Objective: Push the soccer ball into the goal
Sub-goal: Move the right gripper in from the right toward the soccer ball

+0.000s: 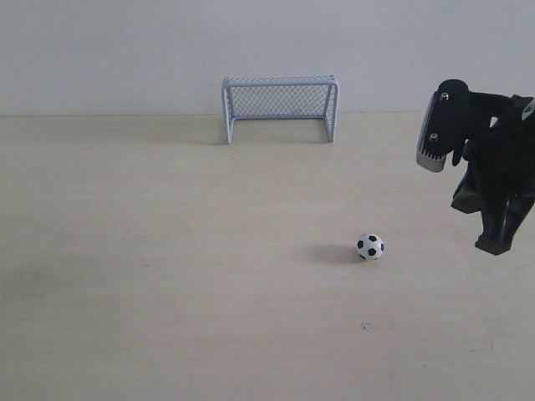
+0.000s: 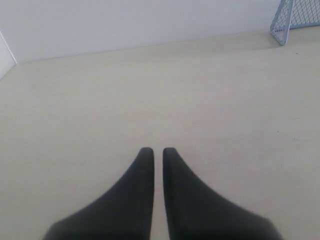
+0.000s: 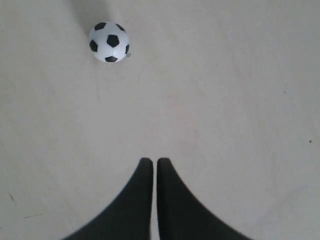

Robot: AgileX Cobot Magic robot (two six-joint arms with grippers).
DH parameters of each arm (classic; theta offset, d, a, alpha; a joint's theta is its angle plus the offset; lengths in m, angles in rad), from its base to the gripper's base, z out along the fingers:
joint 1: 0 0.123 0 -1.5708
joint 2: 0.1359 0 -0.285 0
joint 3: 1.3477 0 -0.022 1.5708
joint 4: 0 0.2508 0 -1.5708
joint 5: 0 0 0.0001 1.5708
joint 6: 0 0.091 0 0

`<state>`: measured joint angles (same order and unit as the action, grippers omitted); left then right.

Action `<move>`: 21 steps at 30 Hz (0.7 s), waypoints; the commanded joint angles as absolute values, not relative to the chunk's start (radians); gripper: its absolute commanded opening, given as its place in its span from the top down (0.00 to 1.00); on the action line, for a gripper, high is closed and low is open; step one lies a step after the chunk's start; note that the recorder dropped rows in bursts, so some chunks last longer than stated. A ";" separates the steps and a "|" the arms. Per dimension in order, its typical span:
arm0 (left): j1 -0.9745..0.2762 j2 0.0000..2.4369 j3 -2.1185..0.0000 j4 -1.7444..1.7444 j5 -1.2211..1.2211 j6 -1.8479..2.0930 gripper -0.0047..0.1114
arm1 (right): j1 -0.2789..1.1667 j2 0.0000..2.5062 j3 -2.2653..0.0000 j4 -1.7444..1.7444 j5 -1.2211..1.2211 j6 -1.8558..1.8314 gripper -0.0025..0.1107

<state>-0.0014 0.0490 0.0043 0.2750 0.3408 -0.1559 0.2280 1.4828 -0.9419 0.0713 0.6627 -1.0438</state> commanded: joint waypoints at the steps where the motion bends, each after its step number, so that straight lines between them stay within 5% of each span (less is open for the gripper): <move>1: -0.009 0.055 0.000 0.275 0.337 -0.165 0.91 | 0.232 1.496 -0.950 0.112 0.698 -1.139 0.98; 21: -0.009 0.055 0.000 0.275 0.337 -0.165 0.91 | 0.232 1.560 -0.950 0.261 0.815 -1.419 0.98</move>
